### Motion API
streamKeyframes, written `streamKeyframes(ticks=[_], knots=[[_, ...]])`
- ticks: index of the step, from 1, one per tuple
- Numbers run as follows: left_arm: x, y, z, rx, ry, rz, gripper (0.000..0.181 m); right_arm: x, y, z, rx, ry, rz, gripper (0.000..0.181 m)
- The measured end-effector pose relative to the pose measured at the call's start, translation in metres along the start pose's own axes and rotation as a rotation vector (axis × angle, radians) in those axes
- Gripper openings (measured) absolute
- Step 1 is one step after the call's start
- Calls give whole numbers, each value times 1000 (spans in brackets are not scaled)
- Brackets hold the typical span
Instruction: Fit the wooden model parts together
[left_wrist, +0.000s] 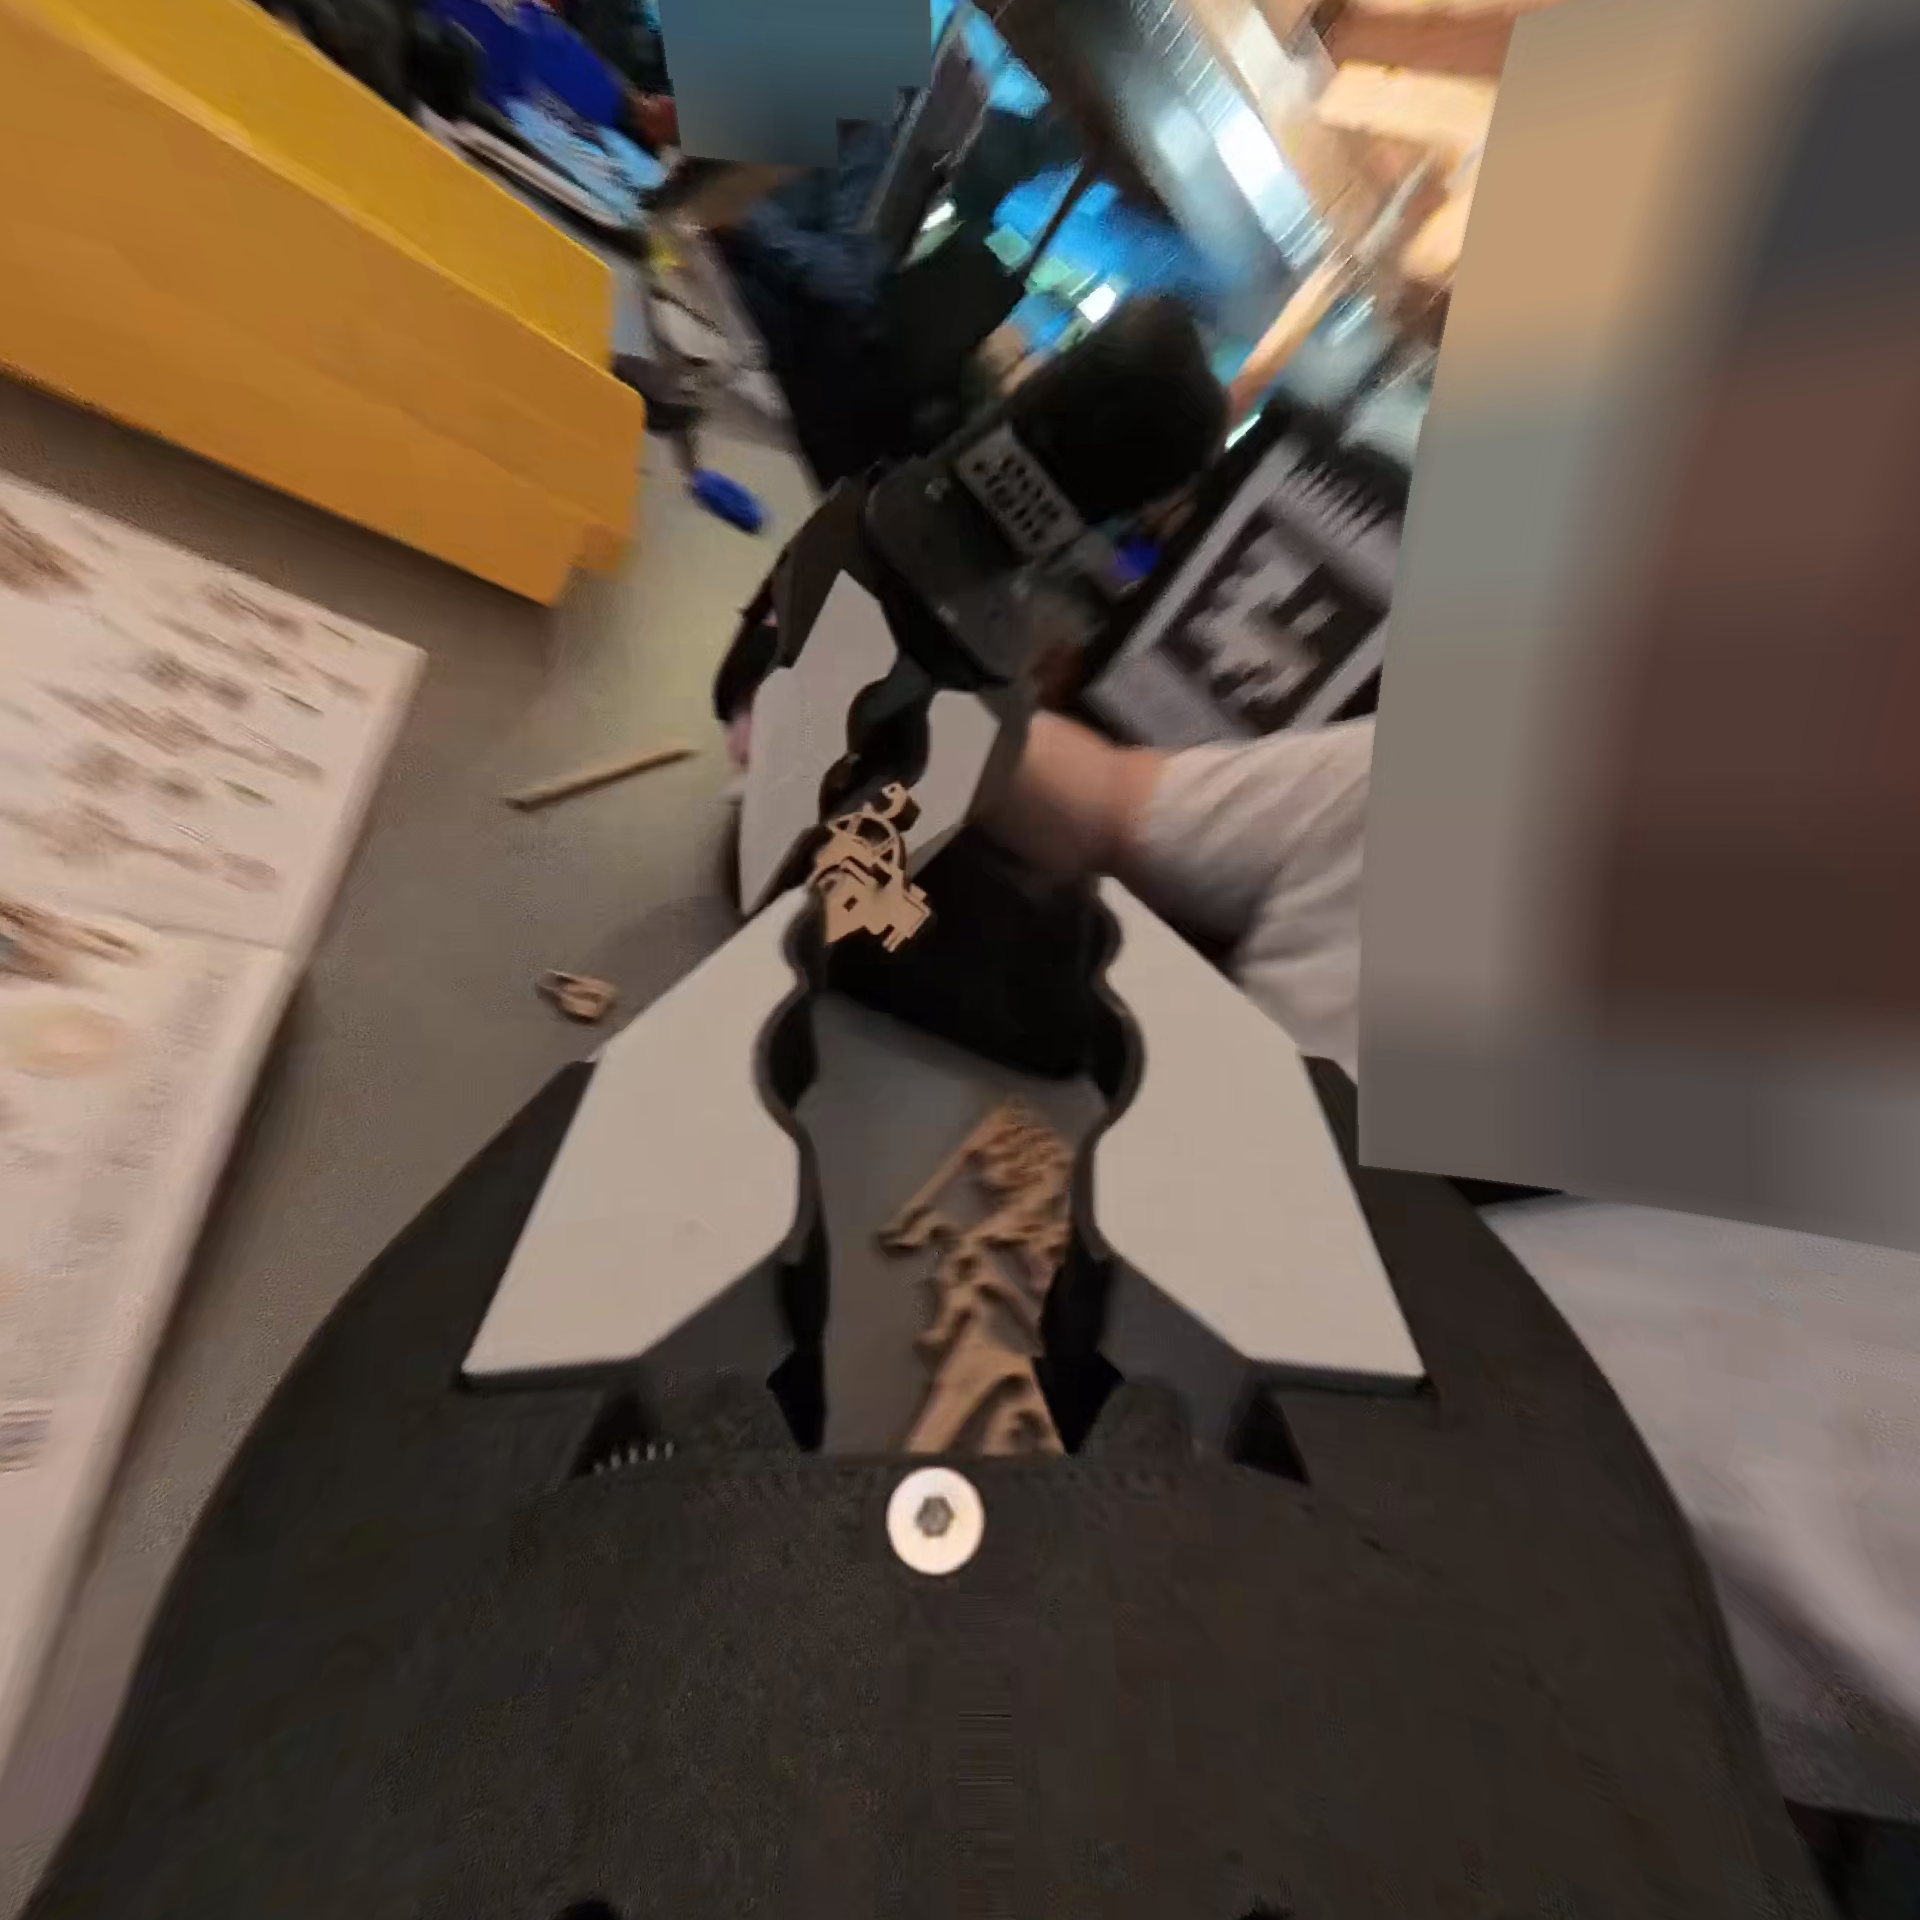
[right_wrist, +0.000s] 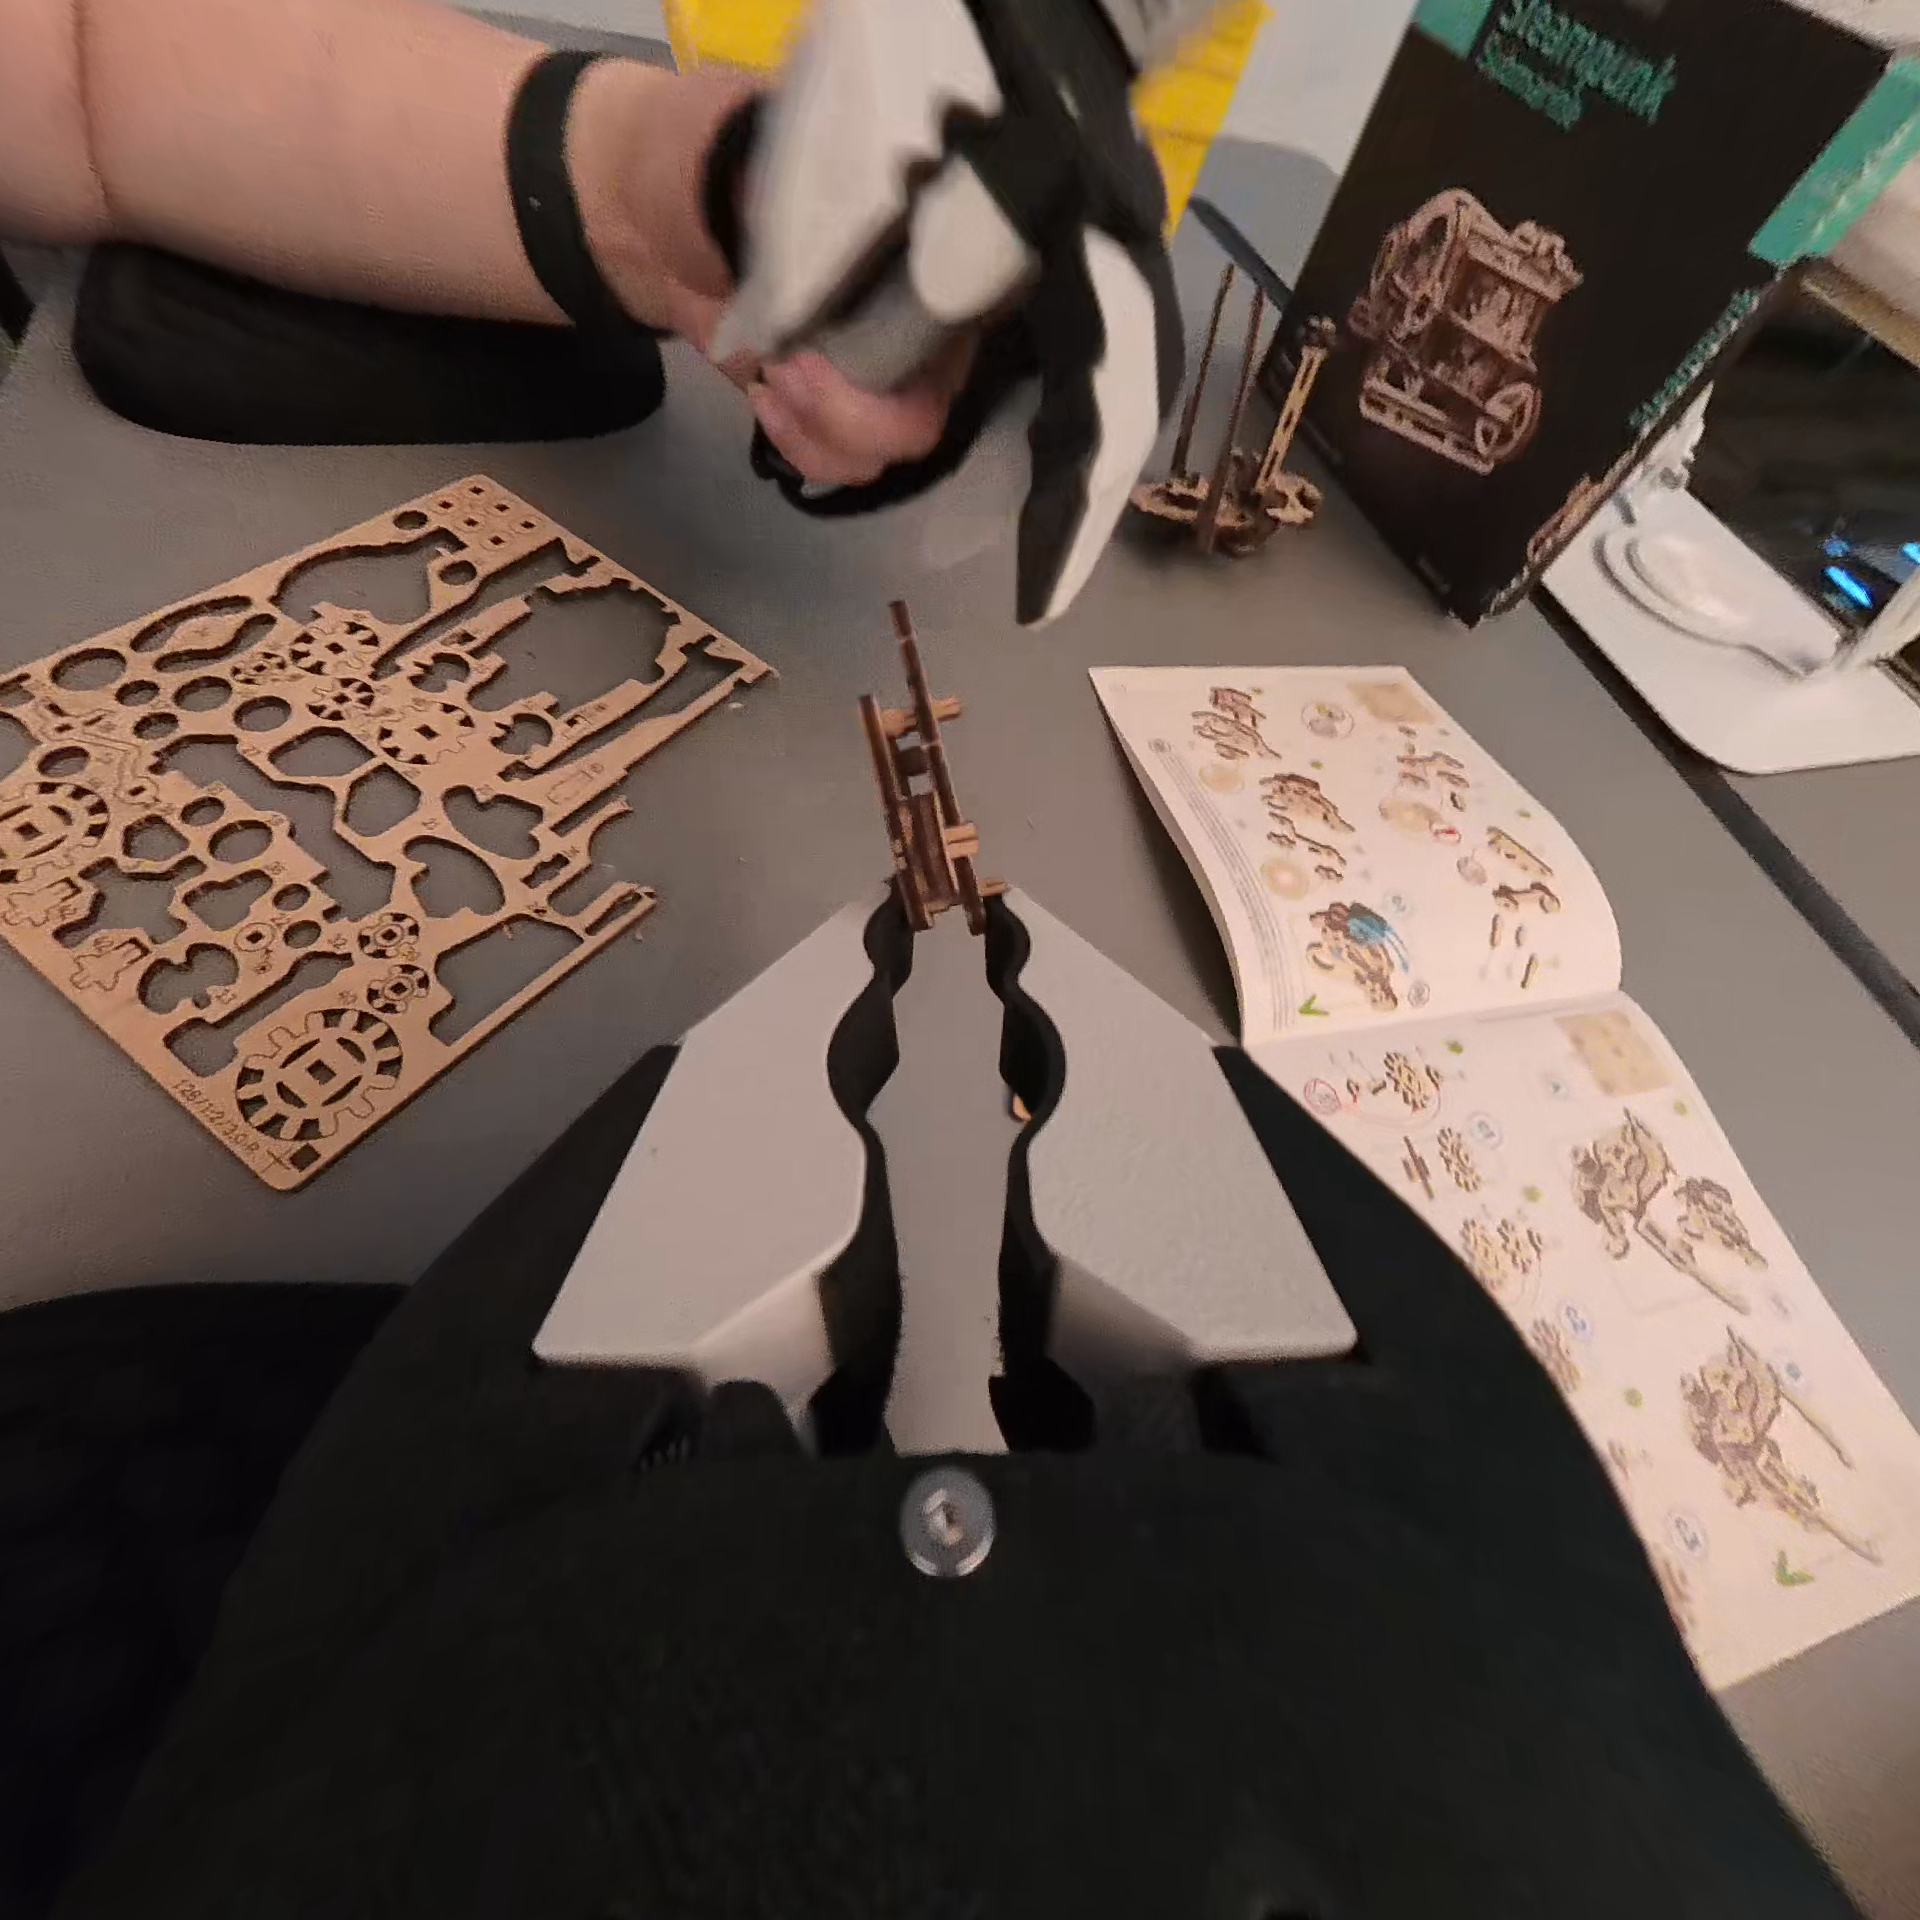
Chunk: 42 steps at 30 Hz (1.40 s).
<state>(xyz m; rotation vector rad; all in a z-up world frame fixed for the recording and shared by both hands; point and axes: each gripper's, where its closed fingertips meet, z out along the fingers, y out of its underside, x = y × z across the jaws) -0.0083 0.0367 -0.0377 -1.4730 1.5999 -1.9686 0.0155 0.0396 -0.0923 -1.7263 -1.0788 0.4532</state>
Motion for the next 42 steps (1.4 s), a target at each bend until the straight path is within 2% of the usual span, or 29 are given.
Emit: streamKeyframes(ticks=[2,5,8,10,13,16,19,22,24,30,34,36,39,42], knots=[[3,7,6,-88,-146,247,58,5,5,2,-29,20,22,12],[-13,23,14,-255,-402,522,57,4,6,5,-42,32,25,11],[-23,28,21,-308,-540,704,36,0,5,8,-65,41,-2,11],[-22,27,25,-308,-549,765,22,-1,7,10,-90,55,-33,12],[-25,29,25,-337,-564,779,15,-2,9,12,-117,73,-68,11],[-29,32,23,-351,-579,787,15,0,12,12,-137,98,-102,11],[-33,30,19,-365,-631,852,26,2,12,11,-160,134,-150,11],[-31,35,22,-392,-616,901,15,2,12,11,-175,144,-164,11],[-32,35,21,-401,-628,936,15,3,12,11,-177,159,-192,11],[-32,32,16,-367,-616,937,14,2,-6,5,-70,191,-270,12],[-25,29,17,-306,-551,883,14,-2,-15,2,-21,156,-232,11],[-25,25,15,-283,-562,864,13,-2,-14,1,-19,144,-216,9],[-17,17,17,-235,-556,891,25,-5,-16,2,-9,111,-172,9],[-8,23,23,-268,-513,909,25,-9,-19,2,18,74,-130,9]])
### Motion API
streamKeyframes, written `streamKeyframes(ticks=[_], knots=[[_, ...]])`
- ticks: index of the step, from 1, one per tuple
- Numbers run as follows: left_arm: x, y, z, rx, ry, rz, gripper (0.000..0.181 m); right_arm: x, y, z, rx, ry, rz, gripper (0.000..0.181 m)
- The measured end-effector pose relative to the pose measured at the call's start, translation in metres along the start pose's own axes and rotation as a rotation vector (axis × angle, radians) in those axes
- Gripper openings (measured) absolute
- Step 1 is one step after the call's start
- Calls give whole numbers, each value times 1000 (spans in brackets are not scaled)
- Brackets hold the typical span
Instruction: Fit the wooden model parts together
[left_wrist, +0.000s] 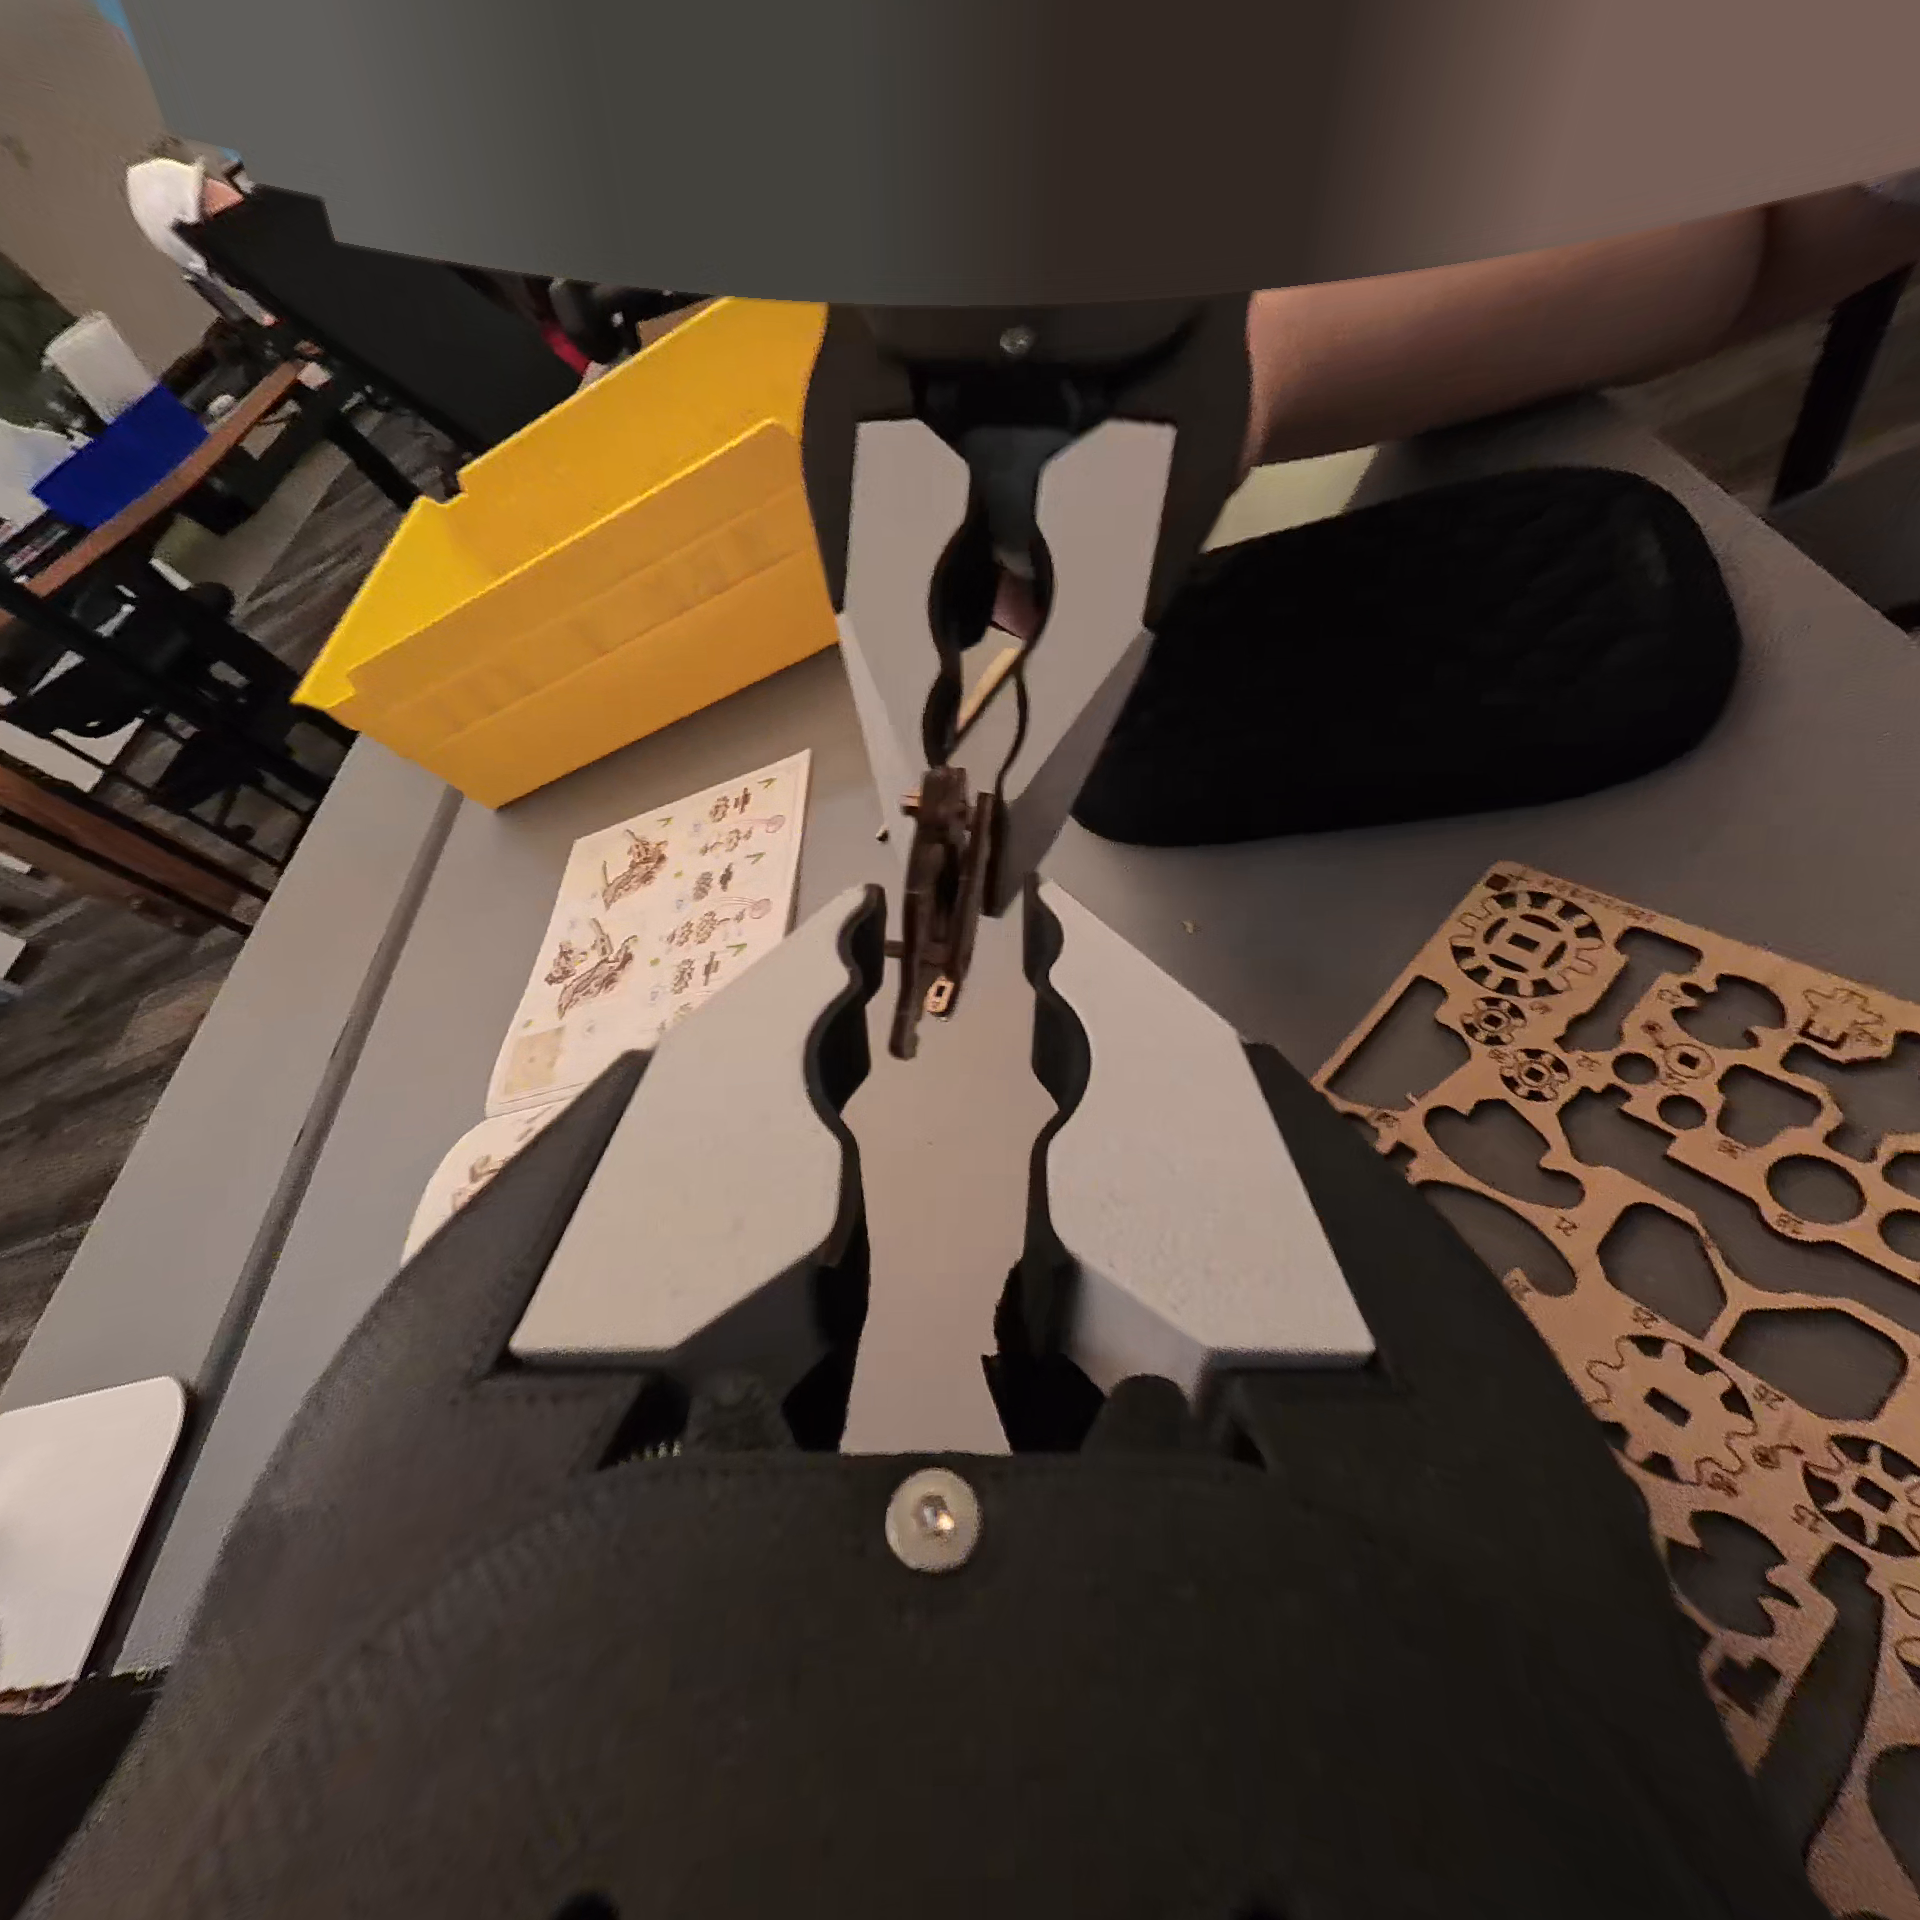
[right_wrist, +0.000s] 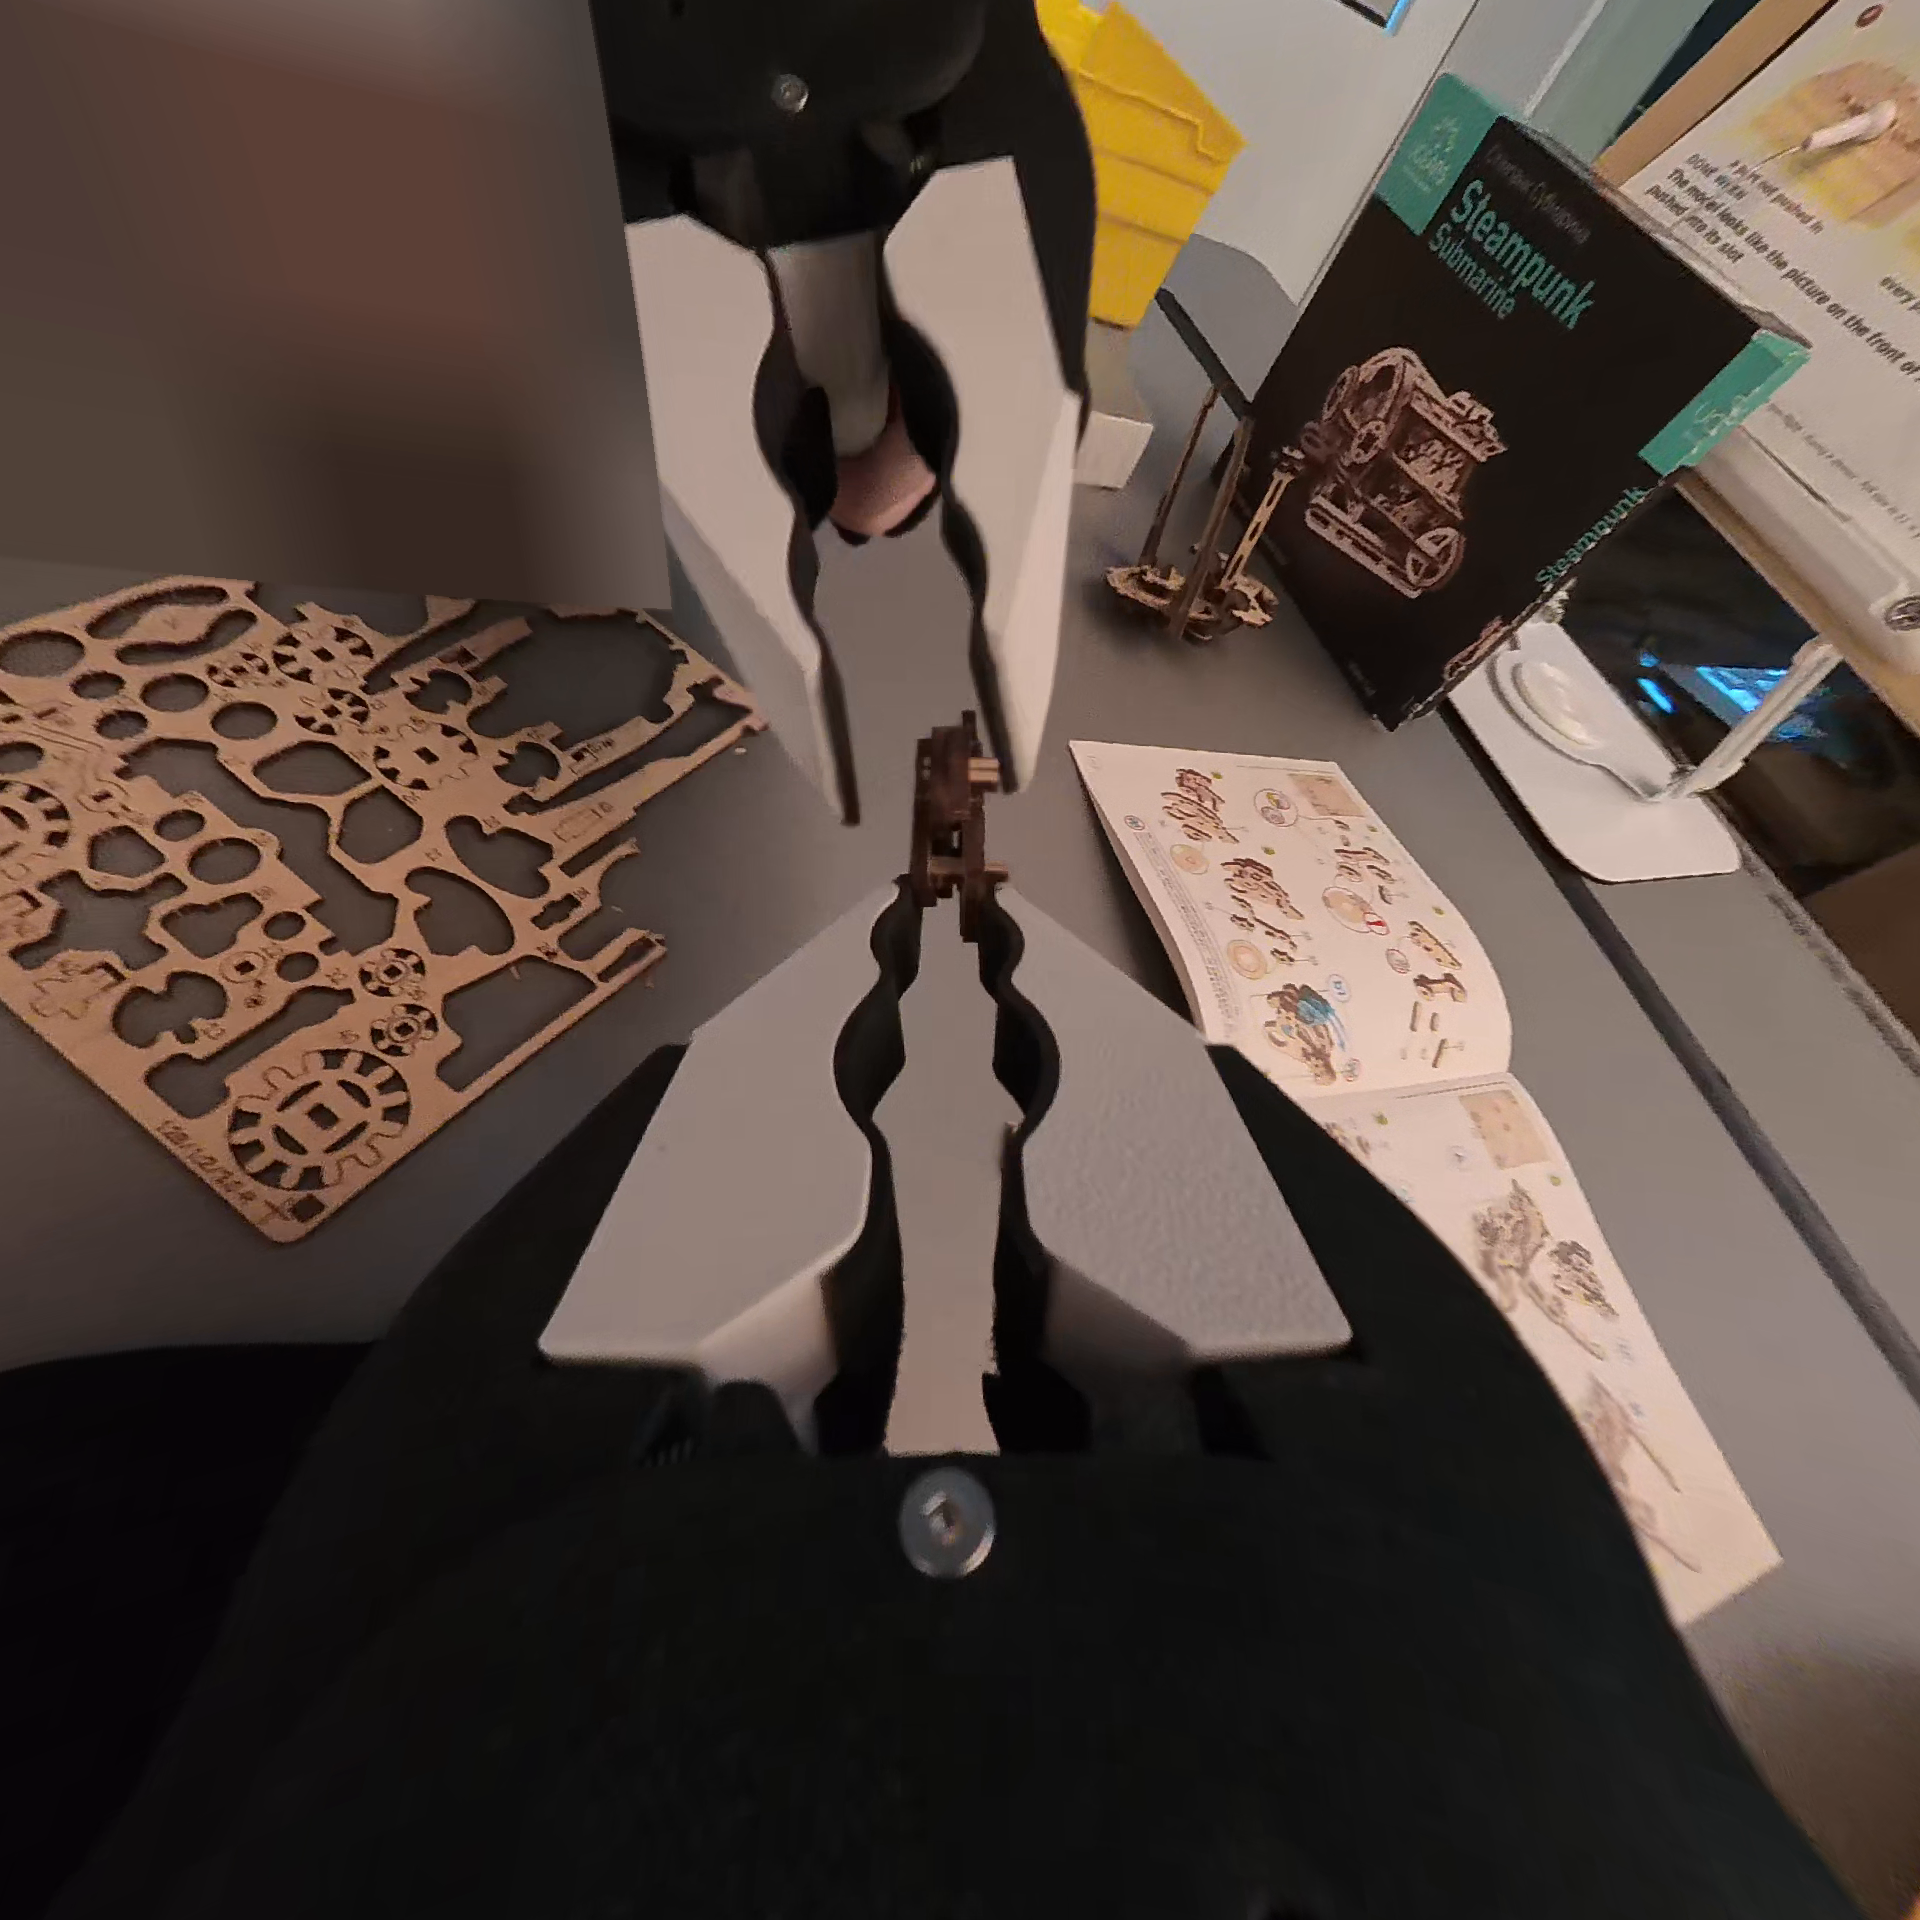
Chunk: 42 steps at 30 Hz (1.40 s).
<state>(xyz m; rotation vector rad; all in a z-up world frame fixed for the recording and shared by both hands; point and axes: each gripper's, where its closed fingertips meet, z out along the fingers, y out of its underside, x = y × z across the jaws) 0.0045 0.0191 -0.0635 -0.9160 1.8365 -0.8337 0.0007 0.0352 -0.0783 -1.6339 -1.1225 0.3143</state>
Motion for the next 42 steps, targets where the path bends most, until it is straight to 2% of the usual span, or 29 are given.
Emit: streamKeyframes(ticks=[5,11,13,17,21,25,31,42], knots=[[3,6,3,-26,7,13,12,-8,2,2,14,-66,21,9],[7,8,3,-54,-3,96,11,-11,3,3,34,-54,-81,9],[7,9,3,-71,-18,131,11,-13,4,4,36,-55,-110,15],[7,7,1,-70,-33,160,10,-14,1,3,50,-62,-98,18],[6,9,2,-87,-20,107,10,-11,1,5,46,-74,-19,16],[3,10,3,-86,23,-40,10,-6,2,3,57,-103,121,15],[0,7,0,-27,79,-179,10,-3,-7,-6,121,-155,213,11],[9,8,4,-33,82,-86,10,-12,-4,-1,66,-83,-32,9]])
